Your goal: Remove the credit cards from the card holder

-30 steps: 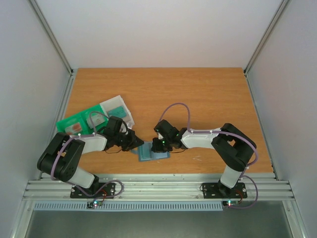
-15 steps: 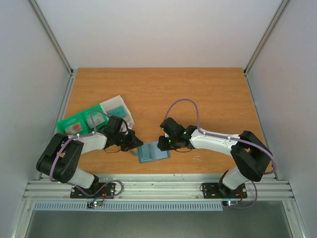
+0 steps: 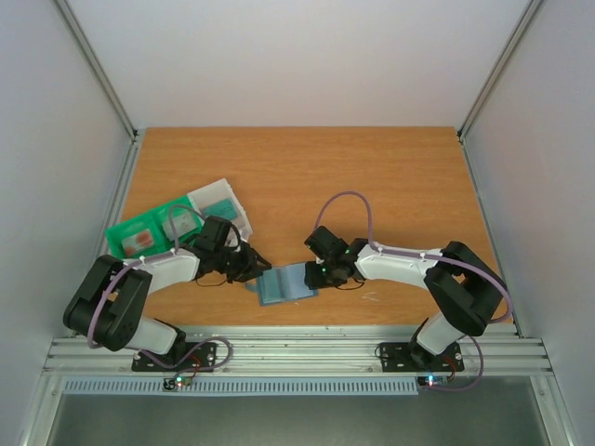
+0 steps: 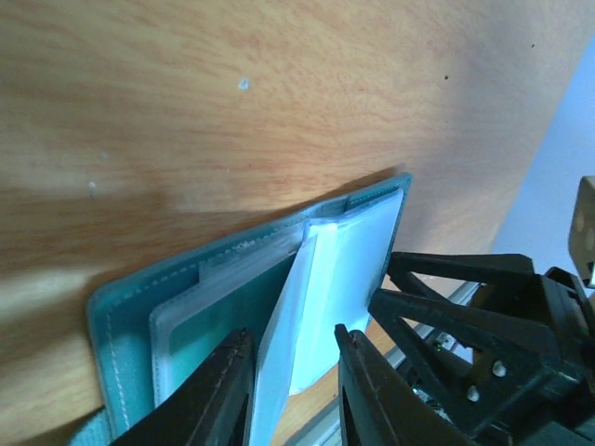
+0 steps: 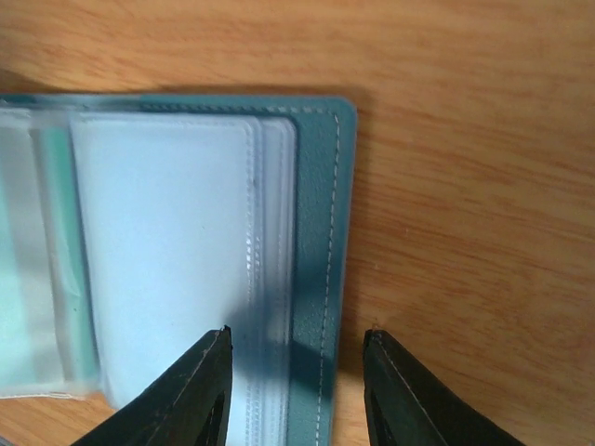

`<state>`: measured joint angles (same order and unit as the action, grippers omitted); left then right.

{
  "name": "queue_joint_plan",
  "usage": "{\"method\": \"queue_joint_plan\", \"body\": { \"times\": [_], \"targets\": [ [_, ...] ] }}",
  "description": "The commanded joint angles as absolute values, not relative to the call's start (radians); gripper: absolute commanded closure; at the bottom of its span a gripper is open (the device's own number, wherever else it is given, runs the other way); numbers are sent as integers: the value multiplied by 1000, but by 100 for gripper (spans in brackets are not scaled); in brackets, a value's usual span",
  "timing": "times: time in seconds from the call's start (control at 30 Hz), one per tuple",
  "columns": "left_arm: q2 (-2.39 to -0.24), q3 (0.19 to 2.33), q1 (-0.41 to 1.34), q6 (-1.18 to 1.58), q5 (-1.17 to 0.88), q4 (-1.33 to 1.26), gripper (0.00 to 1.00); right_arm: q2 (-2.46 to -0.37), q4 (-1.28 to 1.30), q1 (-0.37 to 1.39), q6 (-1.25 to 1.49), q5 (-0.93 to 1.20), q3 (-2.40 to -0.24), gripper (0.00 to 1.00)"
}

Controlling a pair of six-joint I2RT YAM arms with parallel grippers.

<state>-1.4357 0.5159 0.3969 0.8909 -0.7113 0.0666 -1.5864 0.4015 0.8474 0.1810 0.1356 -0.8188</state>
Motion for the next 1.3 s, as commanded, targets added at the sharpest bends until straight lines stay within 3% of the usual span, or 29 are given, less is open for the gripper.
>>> {"method": "queue_joint_plan", "body": {
  "times": [0.0,0.47,0.67,1.0,1.27],
  "targets": [
    [-1423,493,433,929,-730,-16,71,-1590,356,846,195,172,-792,61],
    [-1477,576,577,1020,-705,-112,69,-1552,282,847,245,254,-733,67],
    [-1498,578,581,1014,-690,-121,69,-1504,325,847,237,187,-726,67],
    [-1433,623,581,912,-577,110,68,-1382,373,847,244,148,-731,68],
    [-1441,603,581,883,-539,117,69,-1410,279,847,274,266,-738,78]
  ]
}}
